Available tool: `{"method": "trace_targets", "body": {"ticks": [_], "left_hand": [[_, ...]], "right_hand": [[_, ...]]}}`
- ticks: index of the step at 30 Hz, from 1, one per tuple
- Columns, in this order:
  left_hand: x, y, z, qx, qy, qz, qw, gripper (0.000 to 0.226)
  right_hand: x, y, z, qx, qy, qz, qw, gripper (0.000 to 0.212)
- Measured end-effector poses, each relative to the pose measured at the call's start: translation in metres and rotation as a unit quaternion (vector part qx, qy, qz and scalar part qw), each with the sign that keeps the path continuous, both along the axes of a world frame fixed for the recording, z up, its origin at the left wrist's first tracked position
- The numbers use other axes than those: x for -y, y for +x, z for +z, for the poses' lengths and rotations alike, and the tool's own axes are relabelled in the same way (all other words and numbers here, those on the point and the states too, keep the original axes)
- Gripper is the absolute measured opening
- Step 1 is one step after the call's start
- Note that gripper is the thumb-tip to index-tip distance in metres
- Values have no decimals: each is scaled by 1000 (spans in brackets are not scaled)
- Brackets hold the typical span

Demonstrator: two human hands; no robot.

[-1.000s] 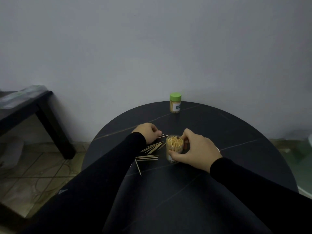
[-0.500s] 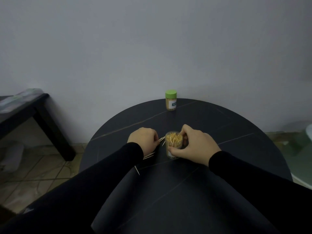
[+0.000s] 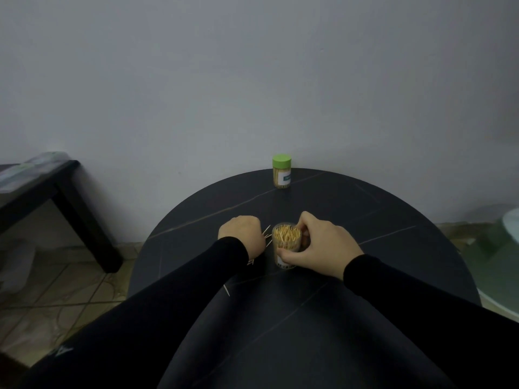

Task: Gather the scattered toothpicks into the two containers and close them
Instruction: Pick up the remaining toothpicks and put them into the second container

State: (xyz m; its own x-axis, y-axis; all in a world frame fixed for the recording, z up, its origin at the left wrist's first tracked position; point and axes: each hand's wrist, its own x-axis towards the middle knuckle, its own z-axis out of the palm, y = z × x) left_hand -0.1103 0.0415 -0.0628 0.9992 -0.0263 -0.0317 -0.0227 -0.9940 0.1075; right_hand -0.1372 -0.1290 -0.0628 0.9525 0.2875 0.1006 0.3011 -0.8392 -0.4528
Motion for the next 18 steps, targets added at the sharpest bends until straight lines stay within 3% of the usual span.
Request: {"method": "trace_targets", "body": {"ticks": [3, 7, 10, 14, 16, 18], "left_hand": [[-8, 7, 5, -14, -112, 35, 993, 17], [-15, 3, 19, 40, -285, 30, 957, 11], [-13, -1, 25, 91, -402, 9, 911, 10], [3, -6, 25, 125, -590, -15, 797, 14], [12, -11, 24, 123, -624, -30, 772, 14], [20, -15, 21, 119, -627, -48, 769, 14]], "right_hand": [[1, 2, 0, -9, -4, 5, 1000, 50], [1, 3, 0, -12, -8, 10, 1000, 51], [1, 4, 0, -12, -5, 12, 1000, 51], [1, 5, -2, -7, 2, 9, 1000, 51], [1, 4, -2, -5, 2, 9, 1000, 50], [1, 3, -1, 4, 5, 7, 1000, 50]]}}
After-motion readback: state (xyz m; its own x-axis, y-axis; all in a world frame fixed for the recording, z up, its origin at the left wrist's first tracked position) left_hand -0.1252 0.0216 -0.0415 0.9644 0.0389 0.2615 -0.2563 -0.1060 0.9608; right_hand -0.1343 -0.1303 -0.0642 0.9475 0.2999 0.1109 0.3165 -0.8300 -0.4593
